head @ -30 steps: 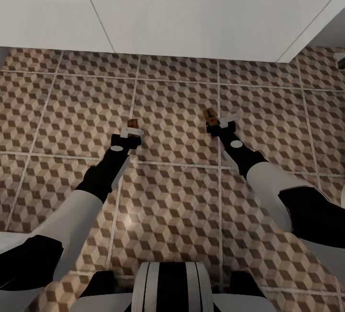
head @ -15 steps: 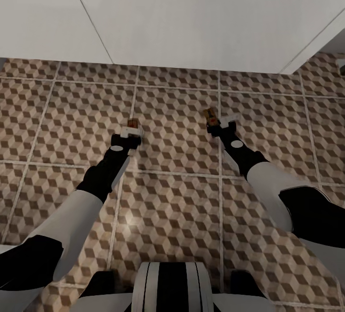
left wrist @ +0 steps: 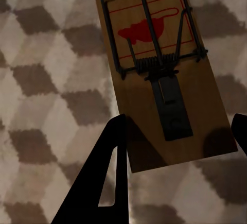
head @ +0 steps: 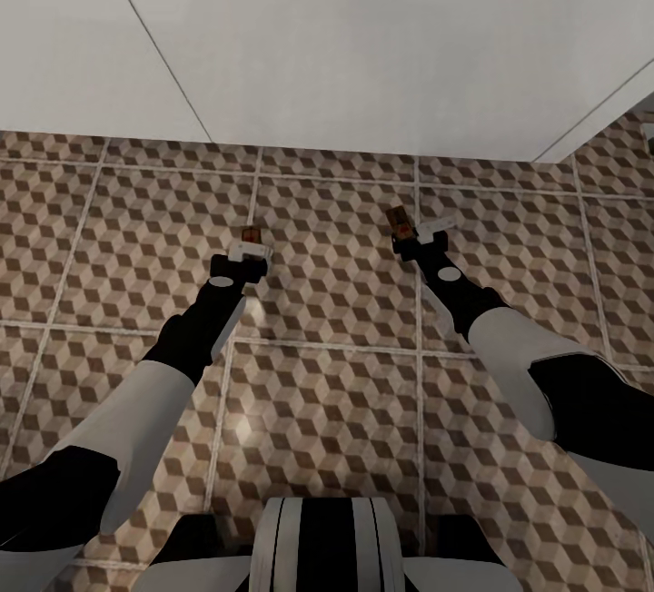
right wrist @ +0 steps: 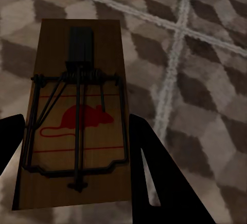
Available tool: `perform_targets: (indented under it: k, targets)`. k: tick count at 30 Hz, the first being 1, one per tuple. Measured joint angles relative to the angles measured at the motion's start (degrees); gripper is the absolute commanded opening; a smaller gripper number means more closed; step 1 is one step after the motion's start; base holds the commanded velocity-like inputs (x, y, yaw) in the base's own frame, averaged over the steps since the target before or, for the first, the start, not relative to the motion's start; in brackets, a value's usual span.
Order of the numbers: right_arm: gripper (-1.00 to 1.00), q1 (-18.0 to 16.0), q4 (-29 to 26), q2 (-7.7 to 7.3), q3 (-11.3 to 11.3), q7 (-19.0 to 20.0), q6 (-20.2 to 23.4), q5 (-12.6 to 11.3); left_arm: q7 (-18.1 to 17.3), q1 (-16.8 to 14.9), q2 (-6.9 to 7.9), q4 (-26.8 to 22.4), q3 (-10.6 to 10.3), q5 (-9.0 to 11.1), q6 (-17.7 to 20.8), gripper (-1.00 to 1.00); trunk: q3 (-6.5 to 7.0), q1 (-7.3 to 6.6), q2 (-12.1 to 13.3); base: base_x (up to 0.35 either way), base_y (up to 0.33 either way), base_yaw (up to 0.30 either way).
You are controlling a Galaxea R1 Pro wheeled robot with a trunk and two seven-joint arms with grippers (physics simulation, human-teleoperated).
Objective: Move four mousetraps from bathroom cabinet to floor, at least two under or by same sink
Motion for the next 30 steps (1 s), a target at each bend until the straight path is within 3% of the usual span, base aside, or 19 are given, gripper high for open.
perform_targets:
  k: [15, 27, 30]
  targets:
    - [-1.0, 0.0, 0.01, 0.02, -0.01, -0.19, -0.01, 0.0, 0.0, 0.0, -0.08, 0.08, 0.0, 0.03, 0.0, -1.0, 0.0, -0.01, 0.0, 0.144, 0.0, 0.0]
    - [-1.0, 0.0, 1.37, -0.04, -0.05, -0.13, -0.07, 0.01, 0.0, 0.0, -0.15, 0.06, -0.44, 0.0, -0.02, -1.0, 0.0, 0.0, 0.0, 0.014, 0.0, 0.0]
    - [-1.0, 0.0, 1.97, -0.04, -0.06, -0.06, -0.12, 0.0, -0.01, 0.0, -0.7, 0.13, -1.08, -0.02, -1.72, -1.0, 0.0, 0.0, 0.0, 0.0, 0.0, 0.0]
